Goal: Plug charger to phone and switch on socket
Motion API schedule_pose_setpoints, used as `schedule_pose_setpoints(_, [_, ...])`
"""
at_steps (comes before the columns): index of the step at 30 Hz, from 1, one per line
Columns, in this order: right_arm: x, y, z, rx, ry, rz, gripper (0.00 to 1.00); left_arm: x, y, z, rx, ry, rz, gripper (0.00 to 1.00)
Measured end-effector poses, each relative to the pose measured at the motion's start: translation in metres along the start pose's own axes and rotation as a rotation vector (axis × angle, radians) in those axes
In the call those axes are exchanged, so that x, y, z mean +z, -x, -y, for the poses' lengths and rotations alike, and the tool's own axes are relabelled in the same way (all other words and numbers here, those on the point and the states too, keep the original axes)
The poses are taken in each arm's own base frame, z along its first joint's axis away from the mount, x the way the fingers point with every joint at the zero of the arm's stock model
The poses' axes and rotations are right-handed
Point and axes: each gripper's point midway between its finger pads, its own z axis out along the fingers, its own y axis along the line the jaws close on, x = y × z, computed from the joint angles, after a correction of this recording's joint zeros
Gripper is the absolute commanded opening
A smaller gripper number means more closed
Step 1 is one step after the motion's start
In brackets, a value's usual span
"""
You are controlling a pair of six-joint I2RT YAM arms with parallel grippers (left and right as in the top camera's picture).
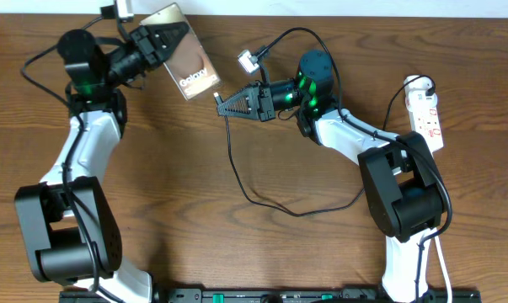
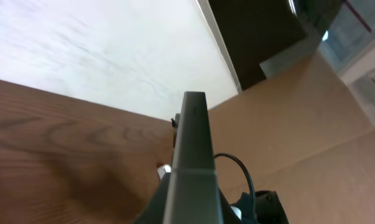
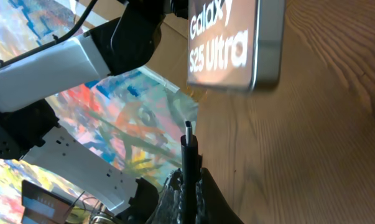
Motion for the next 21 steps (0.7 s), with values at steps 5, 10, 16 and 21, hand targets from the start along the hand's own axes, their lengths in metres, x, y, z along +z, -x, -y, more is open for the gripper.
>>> schedule_pose_setpoints(5, [0.000,0.000,0.000,0.000,0.000,0.000,0.01,0.001,0.000,0.000,-0.020,0.000,0.001,0.07])
schedule_pose_setpoints(10, [0.000,0.000,0.000,0.000,0.000,0.000,0.01,0.012,-0.011,0.007,-0.024,-0.018,-0.030,0.07])
schedule_pose_setpoints(16, [0.000,0.000,0.000,-0.003,0.001,-0.001,0.01,0.019,-0.018,0.010,-0.025,-0.028,-0.046,0.08])
schedule_pose_setpoints(21, [0.000,0.000,0.000,-0.003,0.001,-0.001,0.01,0.018,-0.016,0.009,-0.025,-0.023,-0.037,0.07])
